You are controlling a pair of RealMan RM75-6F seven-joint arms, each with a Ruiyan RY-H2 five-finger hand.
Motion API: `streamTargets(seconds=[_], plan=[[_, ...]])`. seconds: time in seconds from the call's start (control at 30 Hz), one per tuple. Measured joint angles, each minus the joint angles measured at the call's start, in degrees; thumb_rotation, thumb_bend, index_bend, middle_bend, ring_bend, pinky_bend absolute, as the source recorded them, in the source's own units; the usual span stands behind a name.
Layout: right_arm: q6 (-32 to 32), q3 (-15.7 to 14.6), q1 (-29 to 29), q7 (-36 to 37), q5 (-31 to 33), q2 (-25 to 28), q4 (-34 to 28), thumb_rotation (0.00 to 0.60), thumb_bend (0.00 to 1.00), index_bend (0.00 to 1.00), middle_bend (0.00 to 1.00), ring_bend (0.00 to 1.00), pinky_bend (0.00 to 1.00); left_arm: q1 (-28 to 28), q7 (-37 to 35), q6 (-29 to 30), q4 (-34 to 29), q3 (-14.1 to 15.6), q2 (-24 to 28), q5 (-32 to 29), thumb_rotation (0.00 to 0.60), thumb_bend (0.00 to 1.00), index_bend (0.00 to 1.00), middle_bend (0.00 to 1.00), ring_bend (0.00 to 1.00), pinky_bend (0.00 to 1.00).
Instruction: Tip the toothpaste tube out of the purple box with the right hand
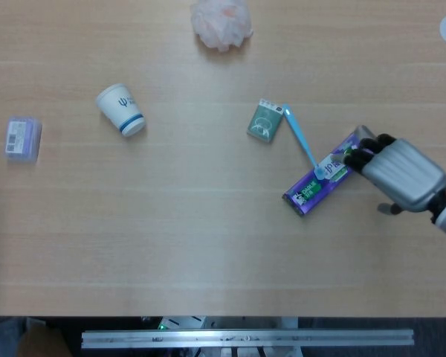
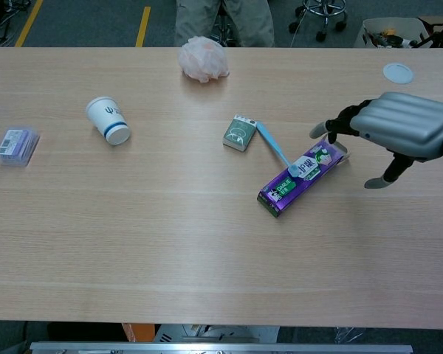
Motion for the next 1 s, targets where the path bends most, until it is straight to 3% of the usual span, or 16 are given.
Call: streamTargets(seconds=[0.3,0.63,1.0], plan=[[-4.87,0.17,5.80,-14.23,6.60,-6.86,1.16,0.600,0.08,0.09,0.33,0.18,0.21,0.73,-0.90,0.72,0.56,-0.02,-0.02,-0.15,0.600,0.33,0.23,0.20,0.18,0.19],[-7.33,-1.83,15.16,-29.11,22.69,-17.33,3.27,0.600,0.08,0.08,0.33,0.17,0.20,1.25,-2.57,0.83,1.97,-0.11,-0.20,-0.64,0.600,0.33,0.23,0.20,0.18,0.19],[-4.60,-5.92,22.77,-35.44,33.32,-23.85,6.85,0.600,0.08,0.08,0.33,0.16,0.20,1.73,-4.33,0.46,3.42,-0.16,-0.21,-1.37,0.600,0.33,0.23,0.20,0.18,0.19]])
